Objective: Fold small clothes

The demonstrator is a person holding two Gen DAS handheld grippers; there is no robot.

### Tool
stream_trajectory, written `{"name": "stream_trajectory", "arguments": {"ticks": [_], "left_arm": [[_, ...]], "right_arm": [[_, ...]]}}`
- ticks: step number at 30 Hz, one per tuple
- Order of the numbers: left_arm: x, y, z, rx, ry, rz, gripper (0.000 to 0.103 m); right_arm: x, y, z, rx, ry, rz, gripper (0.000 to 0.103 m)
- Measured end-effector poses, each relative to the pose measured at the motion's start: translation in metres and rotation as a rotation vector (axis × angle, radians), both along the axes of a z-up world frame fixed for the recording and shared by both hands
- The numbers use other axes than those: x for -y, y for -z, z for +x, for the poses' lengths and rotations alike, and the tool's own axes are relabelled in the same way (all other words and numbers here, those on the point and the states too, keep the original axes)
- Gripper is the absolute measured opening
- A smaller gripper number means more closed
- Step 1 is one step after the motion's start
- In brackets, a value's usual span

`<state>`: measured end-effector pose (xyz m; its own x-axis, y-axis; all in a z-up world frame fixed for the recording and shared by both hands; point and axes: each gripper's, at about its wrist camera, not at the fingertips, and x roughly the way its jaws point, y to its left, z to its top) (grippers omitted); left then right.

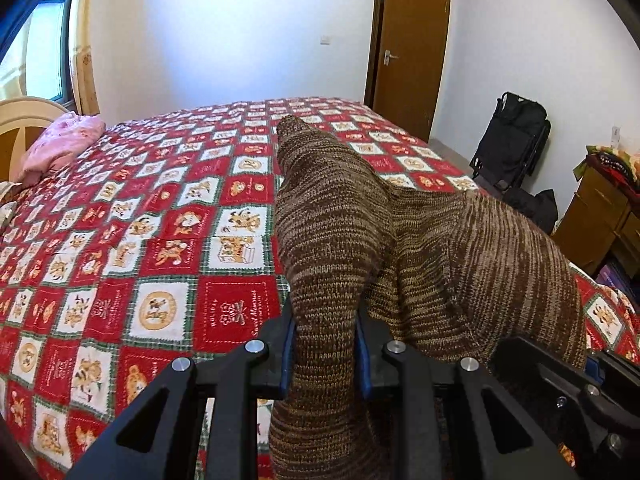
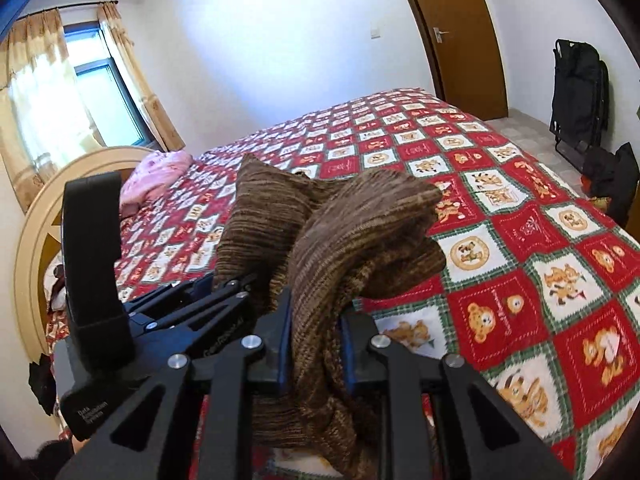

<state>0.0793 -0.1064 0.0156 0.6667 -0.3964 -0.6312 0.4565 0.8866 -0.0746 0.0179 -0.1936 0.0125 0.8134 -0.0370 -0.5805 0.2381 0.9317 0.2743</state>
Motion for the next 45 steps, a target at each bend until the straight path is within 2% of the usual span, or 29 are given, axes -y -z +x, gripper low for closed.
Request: {"name": "stream_trajectory", "arguments": {"ticks": [7,13,19,22,24,27,29,32,33,34,36,39,44,45], "left_arm": [[-0.005,-0.013,-0.014,0.04,0.023,-0.014,0.025],[0.008,-0.027,-0.032,0.062,0.094,-0.039,0.025],[0.06,-0.044,-0.059,0.076,0.268,-0.081,0.025],[0.102,-0.042,-0.066,0.055,0.355,-0.107,0.025],[0.129,-0.035,-0.067,0.035,0.393,-0.12,0.026],[0.186,-0.005,-0.064,-0.011,0.449,-0.055,0.026],[0.22,0.022,-0.059,-0.053,0.474,0.021,0.028],[0.245,0.054,-0.046,-0.099,0.442,0.129,0.032],[0.244,0.058,-0.042,-0.105,0.426,0.134,0.039],[0.242,0.059,-0.039,-0.106,0.419,0.123,0.045],[0.238,0.056,-0.031,-0.103,0.399,0.122,0.052],[0.238,0.051,-0.033,-0.069,0.37,0.136,0.052],[0.225,0.043,-0.051,0.003,0.376,0.186,0.052],[0.22,0.041,-0.055,0.015,0.38,0.184,0.052]], "right_arm": [[-0.007,-0.008,-0.02,0.041,0.003,0.016,0.022],[0.002,-0.024,-0.047,0.083,0.035,0.016,0.022],[0.028,-0.051,-0.096,0.143,0.14,-0.021,0.022],[0.052,-0.06,-0.12,0.149,0.222,-0.087,0.022],[0.073,-0.055,-0.13,0.133,0.276,-0.107,0.022],[0.115,-0.03,-0.134,0.067,0.374,-0.126,0.022],[0.149,-0.001,-0.132,0.008,0.438,-0.072,0.022],[0.185,0.042,-0.133,-0.067,0.517,0.008,0.022],[0.192,0.053,-0.136,-0.054,0.517,0.048,0.023],[0.194,0.056,-0.14,-0.018,0.51,0.07,0.023],[0.192,0.054,-0.137,-0.021,0.507,0.043,0.023],[0.192,0.052,-0.131,-0.032,0.508,0.027,0.024],[0.187,0.044,-0.139,-0.042,0.528,0.027,0.027],[0.179,0.038,-0.145,-0.036,0.55,-0.006,0.028]]}}
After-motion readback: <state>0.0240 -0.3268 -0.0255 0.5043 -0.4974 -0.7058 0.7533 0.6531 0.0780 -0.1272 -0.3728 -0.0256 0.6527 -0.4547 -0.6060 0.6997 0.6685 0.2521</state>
